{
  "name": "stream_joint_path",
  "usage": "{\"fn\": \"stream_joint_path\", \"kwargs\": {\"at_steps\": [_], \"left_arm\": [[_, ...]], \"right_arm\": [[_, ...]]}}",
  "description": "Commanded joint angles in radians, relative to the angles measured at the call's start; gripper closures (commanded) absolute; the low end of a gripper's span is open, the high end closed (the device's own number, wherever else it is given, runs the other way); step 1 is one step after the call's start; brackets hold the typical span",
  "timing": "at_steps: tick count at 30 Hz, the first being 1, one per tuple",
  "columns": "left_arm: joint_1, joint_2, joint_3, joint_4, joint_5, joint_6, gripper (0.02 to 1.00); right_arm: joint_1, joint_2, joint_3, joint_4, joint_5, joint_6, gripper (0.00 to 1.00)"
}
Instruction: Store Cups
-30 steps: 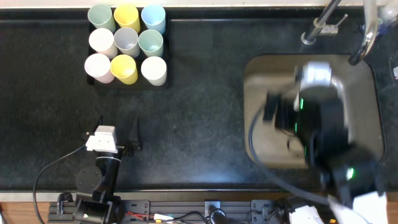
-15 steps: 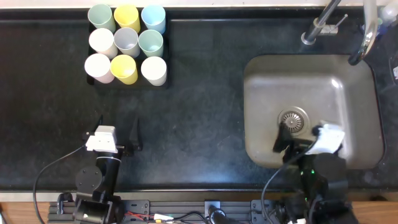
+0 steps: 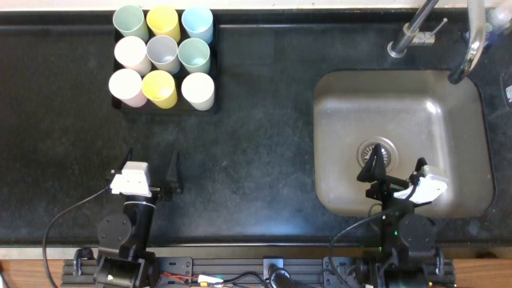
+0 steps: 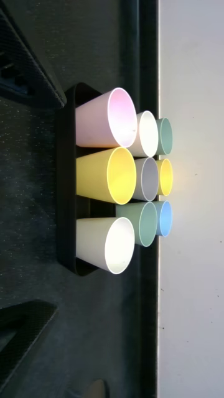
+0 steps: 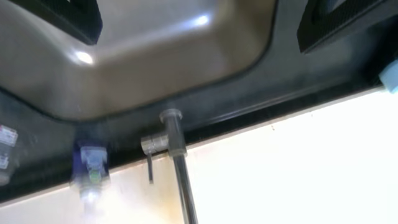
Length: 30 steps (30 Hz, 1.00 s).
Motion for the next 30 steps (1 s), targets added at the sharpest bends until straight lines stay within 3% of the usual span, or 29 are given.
{"fn": "stream_joint_path", "kwargs": {"at_steps": [1, 5, 30], "left_arm": [[-0.005, -0.008, -0.004, 0.002, 0.01, -0.004, 0.02], [-0.005, -0.008, -0.004, 0.002, 0.01, -0.004, 0.02], [-0.005, -0.008, -0.004, 0.002, 0.01, -0.004, 0.02]], "right_arm": [[0.006, -0.018, -0.084, 0.115, 0.002, 0.004, 0.003], [0.006, -0.018, -0.158, 0.259, 0.002, 0.004, 0.005], [0.006, -0.018, -0.161, 0.256, -0.011, 0.004, 0.005]]}}
